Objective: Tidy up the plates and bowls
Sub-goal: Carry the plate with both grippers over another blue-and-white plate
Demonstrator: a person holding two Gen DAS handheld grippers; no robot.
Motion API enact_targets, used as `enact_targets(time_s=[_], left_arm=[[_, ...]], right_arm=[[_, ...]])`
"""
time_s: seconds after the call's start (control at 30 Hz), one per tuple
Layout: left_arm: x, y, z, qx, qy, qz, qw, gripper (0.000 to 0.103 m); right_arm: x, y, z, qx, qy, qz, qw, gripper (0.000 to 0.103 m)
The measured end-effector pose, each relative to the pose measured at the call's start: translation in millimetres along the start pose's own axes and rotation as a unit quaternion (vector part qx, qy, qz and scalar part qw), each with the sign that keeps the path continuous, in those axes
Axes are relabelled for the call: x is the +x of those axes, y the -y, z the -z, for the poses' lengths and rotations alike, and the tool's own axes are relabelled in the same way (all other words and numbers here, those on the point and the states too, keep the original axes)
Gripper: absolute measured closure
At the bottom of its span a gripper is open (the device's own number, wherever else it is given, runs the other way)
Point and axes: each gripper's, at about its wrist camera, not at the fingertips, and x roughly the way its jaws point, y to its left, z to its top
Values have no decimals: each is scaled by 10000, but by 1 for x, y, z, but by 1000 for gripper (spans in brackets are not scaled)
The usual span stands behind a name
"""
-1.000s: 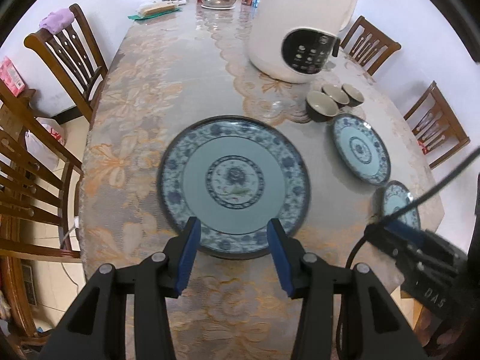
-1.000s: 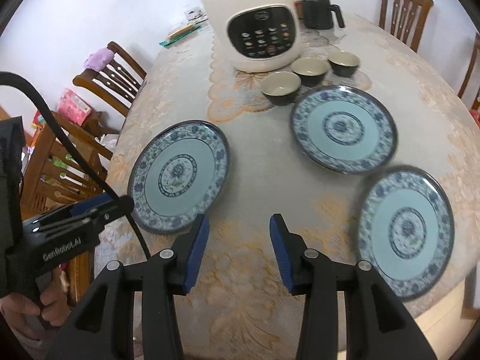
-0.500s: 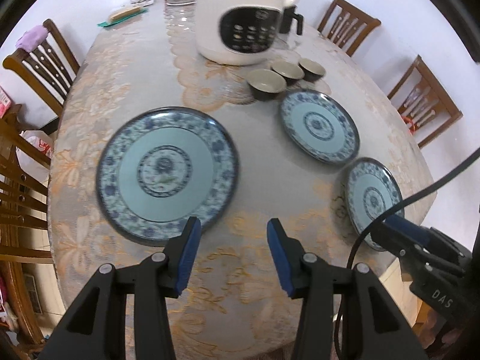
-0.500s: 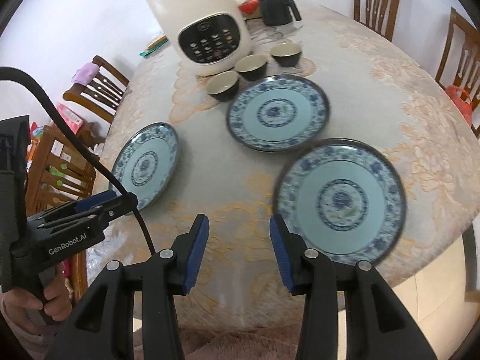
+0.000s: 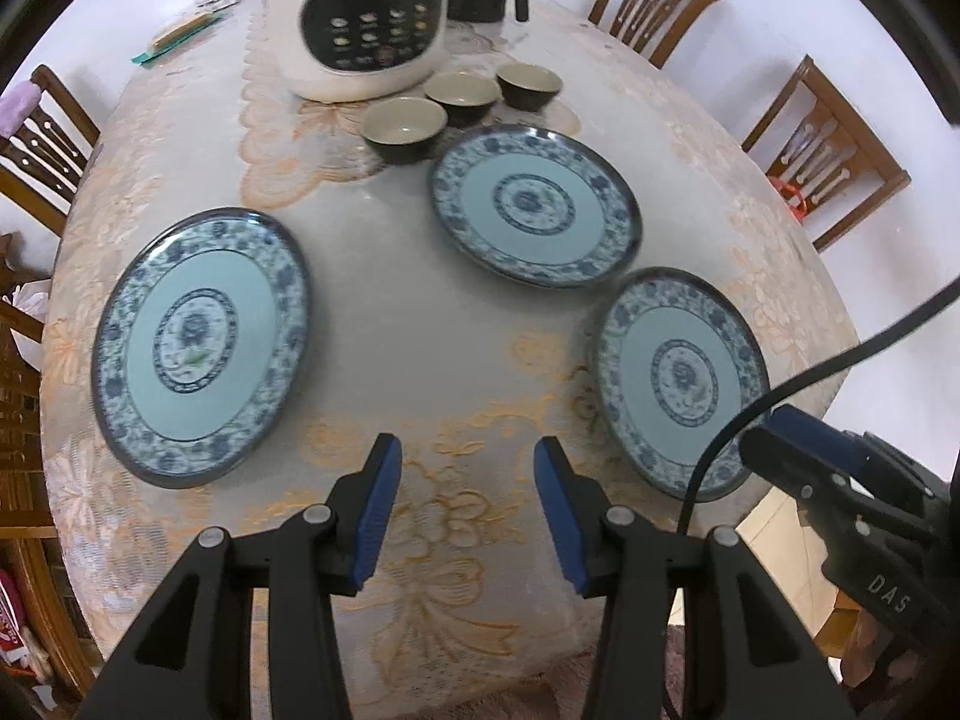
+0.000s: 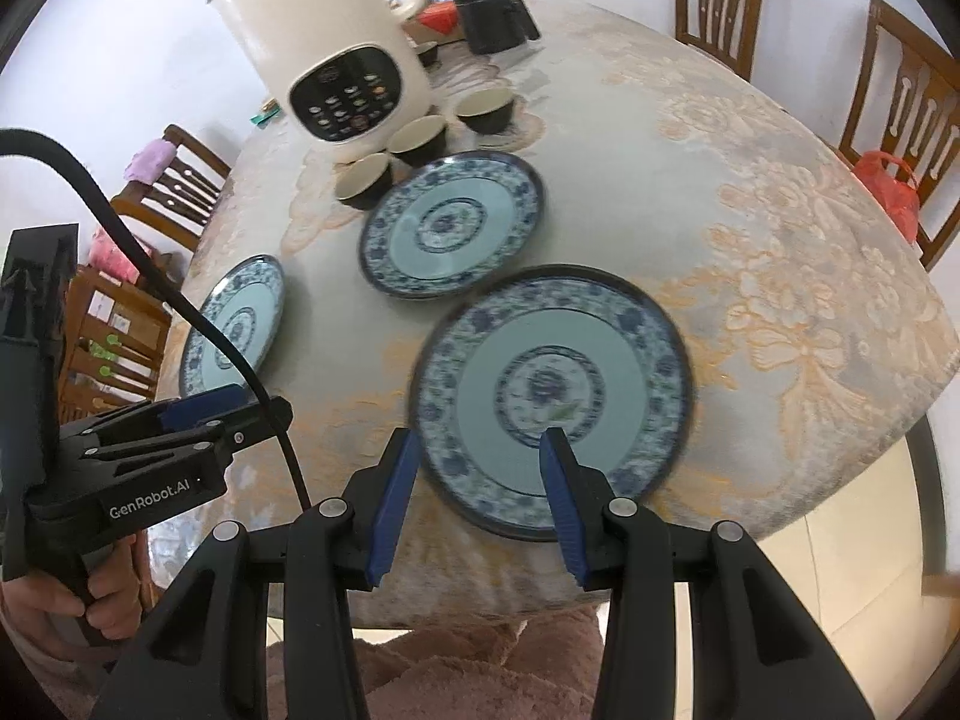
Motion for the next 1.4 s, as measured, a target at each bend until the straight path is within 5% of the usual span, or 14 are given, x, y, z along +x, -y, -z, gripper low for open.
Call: enact_targets(time_s=[0.6,0.8,1.4], left_arm=[[29,46,-11,-23,-244,-22,9997,51],[38,58,-14,7,-330,-56,9994,44],[67,68,-22,-1,-623,-100,9980,44]], right_arm=[[5,63,-4,271,-196,62,9994,59],[11,74,-7,244,-291,75,9992,59],[35,83,-12,256,-553,219,9979,55]])
